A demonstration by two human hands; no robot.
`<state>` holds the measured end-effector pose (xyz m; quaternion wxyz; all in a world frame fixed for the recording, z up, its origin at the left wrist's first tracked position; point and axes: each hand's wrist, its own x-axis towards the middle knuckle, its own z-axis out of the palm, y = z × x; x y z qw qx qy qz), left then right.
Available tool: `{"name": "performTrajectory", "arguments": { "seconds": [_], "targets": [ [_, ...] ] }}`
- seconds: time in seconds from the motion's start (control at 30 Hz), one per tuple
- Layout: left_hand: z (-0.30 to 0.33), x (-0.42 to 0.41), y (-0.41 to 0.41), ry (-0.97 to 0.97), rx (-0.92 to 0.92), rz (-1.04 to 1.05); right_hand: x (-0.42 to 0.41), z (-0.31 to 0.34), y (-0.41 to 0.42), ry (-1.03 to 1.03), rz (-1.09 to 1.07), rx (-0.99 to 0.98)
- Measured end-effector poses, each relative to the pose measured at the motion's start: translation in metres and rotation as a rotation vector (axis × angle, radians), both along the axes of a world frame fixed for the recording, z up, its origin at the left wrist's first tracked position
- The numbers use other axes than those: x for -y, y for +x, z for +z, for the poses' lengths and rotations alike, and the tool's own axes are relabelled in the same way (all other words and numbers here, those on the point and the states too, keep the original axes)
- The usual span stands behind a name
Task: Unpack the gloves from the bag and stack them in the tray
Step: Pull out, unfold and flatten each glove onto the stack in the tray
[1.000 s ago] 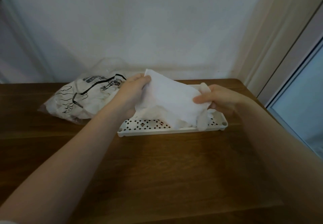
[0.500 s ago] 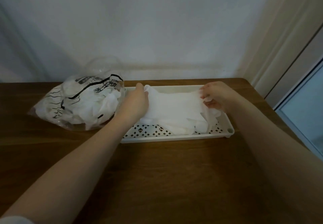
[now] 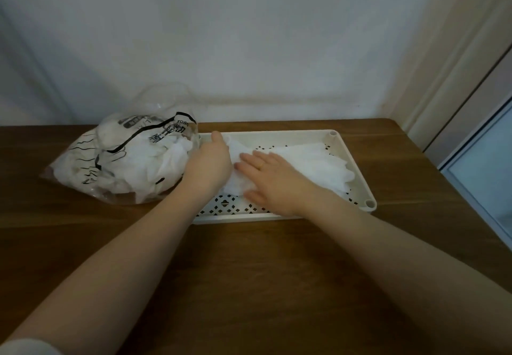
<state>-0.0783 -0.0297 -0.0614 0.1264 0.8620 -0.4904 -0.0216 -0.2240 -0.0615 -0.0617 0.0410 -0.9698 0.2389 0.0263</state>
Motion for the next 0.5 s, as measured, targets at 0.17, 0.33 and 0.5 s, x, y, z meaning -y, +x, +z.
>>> {"name": "performTrajectory", "arguments": {
  "seconds": [0.17, 0.33, 0.5],
  "targets": [
    [-0.008, -0.011, 0.012, 0.051, 0.008, 0.022, 0.022, -0.009, -0.020, 0.080, -0.191, -0.157],
    [-0.003, -0.020, 0.005, -0.060, 0.079, 0.003, 0.036, -0.013, -0.047, 0.127, -0.316, -0.195],
    [0.015, -0.017, -0.028, -0.181, 0.285, -0.514, 0.039, -0.017, -0.044, 0.136, -0.342, -0.199]
  ]
}}
